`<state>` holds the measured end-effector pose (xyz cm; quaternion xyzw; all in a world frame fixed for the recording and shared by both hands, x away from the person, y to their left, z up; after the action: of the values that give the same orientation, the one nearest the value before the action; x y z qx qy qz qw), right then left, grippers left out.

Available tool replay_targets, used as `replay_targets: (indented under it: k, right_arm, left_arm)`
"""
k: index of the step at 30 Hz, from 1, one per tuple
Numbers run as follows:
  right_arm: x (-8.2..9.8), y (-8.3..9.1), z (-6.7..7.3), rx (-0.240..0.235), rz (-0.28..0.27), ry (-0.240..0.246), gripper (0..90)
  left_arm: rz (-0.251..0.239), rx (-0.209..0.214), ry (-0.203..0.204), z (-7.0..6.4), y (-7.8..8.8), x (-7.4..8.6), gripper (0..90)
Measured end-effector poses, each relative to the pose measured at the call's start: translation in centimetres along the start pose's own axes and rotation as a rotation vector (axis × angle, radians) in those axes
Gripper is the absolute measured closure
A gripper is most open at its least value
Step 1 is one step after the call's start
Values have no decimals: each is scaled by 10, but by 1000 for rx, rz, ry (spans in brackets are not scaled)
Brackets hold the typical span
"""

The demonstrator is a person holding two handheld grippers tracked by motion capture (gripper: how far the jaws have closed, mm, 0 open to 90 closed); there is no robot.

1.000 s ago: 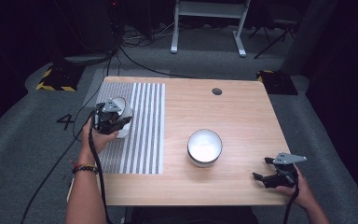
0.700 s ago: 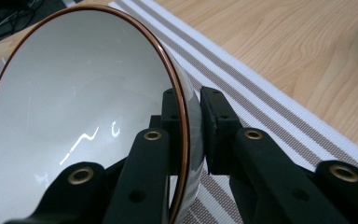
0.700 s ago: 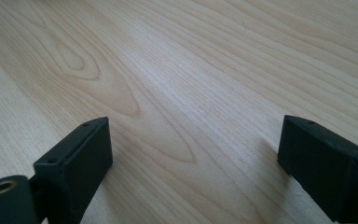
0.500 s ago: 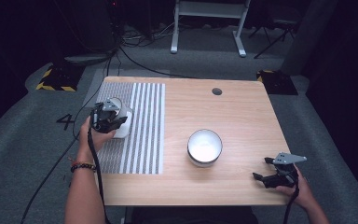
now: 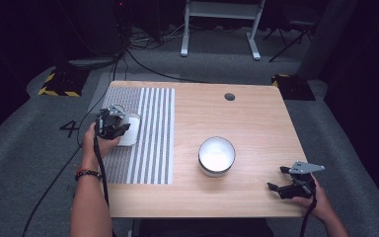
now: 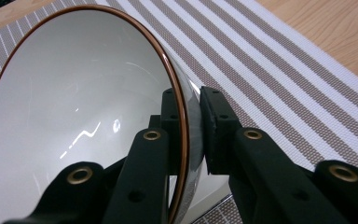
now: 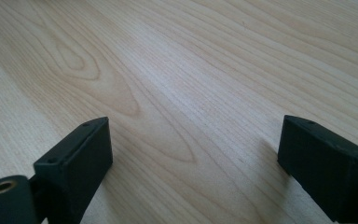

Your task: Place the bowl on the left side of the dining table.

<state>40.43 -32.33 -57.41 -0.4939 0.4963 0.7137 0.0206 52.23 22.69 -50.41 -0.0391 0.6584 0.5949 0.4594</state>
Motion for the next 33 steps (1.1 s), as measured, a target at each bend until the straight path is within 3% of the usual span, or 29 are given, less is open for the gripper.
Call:
replay_targets:
  k: [11, 12, 21, 27, 33]
  right_arm:
    - [0, 0, 0, 0, 0, 0, 101]
    - [0, 0, 0, 0, 0, 0, 101]
    - [0, 0, 0, 0, 0, 0, 101]
    - [0, 0, 0, 0, 0, 0, 101]
    - [0, 0, 0, 0, 0, 0, 101]
  left_arm:
    - [73, -22, -30, -2, -21, 12, 802]
    - [54, -18, -21, -4, -22, 12, 803]
    - [40, -18, -20, -3, -21, 13, 805]
    - [12, -1, 9, -6, -22, 12, 801]
    - [61, 7, -27, -14, -30, 18, 756]
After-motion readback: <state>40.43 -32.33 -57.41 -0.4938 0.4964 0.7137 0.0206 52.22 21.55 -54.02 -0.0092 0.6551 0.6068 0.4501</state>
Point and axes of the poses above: each handheld gripper's, and its own axes: y roughly backward along the jaws, x roughly out of its underside, z roughly to its left, the point moved 10 cm from there along -y, roughly forward along the jaws, and after that the axes turned 3 degrees about -y, right-handed, at the moved point
